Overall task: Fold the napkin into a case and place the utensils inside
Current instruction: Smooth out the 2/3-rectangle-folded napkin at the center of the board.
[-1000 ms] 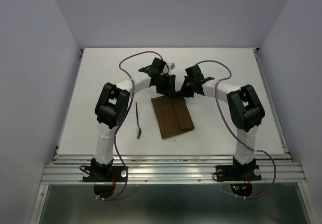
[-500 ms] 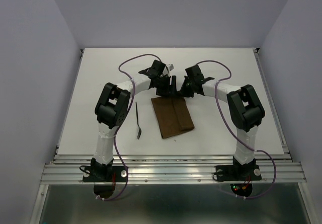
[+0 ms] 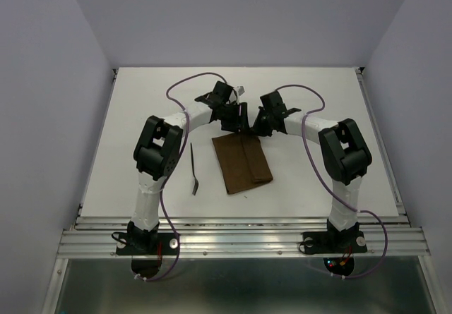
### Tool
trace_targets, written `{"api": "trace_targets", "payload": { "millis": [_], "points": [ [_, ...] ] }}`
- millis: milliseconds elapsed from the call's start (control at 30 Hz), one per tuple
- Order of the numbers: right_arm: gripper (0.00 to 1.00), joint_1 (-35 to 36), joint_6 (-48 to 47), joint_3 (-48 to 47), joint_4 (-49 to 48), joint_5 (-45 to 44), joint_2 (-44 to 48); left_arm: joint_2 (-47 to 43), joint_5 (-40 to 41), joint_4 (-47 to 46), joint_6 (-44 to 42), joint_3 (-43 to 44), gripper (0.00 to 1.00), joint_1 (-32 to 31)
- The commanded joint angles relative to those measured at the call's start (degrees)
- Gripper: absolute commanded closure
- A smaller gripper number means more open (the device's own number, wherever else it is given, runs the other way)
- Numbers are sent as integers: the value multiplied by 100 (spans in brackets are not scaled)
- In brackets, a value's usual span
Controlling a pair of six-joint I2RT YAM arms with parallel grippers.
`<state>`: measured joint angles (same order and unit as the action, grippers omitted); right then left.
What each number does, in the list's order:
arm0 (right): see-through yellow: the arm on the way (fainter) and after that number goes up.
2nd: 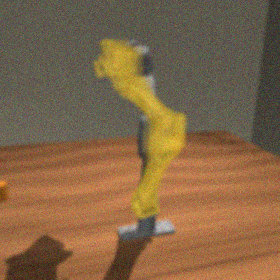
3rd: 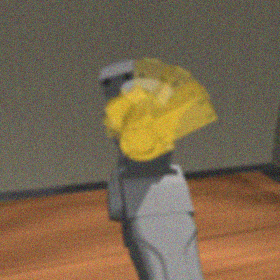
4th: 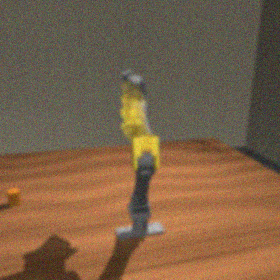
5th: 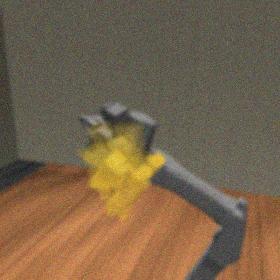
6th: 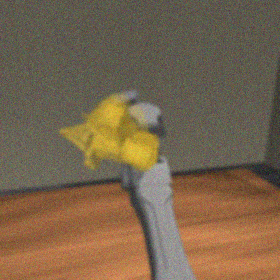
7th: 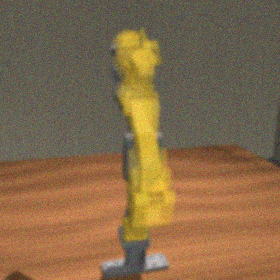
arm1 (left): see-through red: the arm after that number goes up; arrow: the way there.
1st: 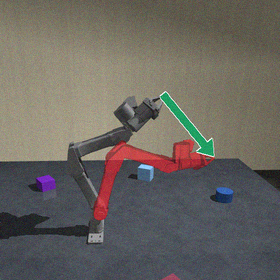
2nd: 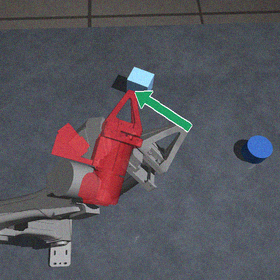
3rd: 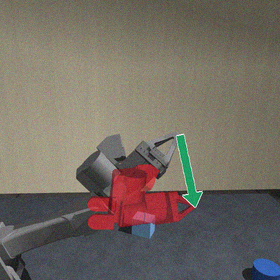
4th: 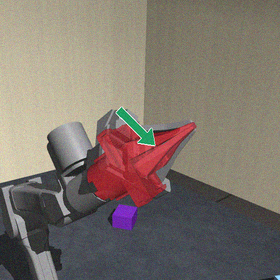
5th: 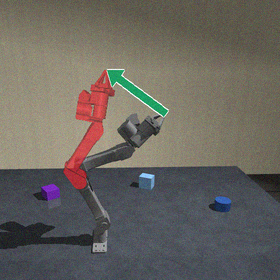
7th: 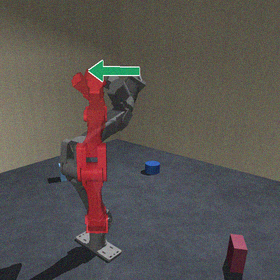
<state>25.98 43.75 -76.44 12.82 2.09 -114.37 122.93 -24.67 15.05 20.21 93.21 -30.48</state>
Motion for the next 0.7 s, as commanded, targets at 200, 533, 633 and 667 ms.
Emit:
{"api": "trace_targets", "payload": {
  "millis": [200,533,633,667],
  "points": [
    [92,13,-24,-231,-34,46,81,134,-30,-81,71,285,34,-46],
    [92,13,-33,-195,-25,46,169,354,155,-55,176,417,51,-72],
    [92,13,-42,-178,-25,37,187,363,173,-63,194,400,60,-72],
    [92,13,-42,-169,-25,46,195,363,181,-63,203,400,64,-72]
  ]
}}
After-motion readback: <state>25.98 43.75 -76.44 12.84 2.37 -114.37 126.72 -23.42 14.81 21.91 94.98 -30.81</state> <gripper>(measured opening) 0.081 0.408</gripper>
